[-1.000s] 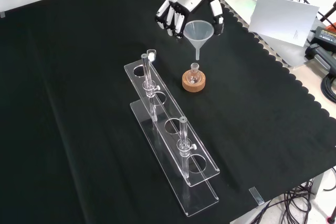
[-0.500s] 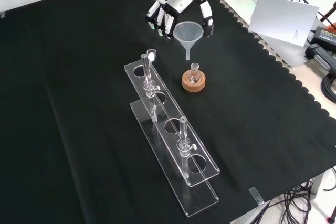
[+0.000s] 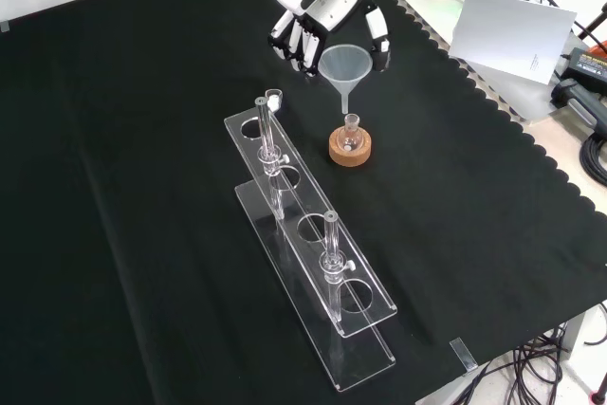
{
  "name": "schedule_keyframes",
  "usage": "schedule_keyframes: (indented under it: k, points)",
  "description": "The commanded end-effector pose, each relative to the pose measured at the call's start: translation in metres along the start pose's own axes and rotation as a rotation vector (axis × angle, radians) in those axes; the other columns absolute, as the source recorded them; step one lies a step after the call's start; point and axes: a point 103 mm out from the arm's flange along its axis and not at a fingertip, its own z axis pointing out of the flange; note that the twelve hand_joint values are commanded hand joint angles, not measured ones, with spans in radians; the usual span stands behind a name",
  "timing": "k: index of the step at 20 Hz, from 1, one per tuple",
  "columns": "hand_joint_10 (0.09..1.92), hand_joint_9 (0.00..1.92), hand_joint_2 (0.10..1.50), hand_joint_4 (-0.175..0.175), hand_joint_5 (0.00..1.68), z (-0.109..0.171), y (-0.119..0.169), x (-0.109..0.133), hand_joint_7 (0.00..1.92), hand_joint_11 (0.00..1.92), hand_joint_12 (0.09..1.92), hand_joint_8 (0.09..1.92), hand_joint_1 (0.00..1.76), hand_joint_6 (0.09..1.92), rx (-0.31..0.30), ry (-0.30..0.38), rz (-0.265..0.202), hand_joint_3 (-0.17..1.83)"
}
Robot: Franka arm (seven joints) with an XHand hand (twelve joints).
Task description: Place the funnel on the round-bottom flask.
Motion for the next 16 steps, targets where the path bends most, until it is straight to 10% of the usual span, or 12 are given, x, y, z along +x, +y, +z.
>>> schedule_keyframes:
  k: [1,16]
  points:
    - [0.48,0.63,0.47,0.060,0.78,0.001,-0.001,0.001,1.09,0.00,1.25,0.41,0.92,0.62,0.002,0.001,0.001,0.68]
    - [0.48,0.63,0.47,0.062,0.78,0.013,0.006,0.000,1.09,0.00,1.23,0.42,0.92,0.62,0.039,-0.021,0.004,0.69]
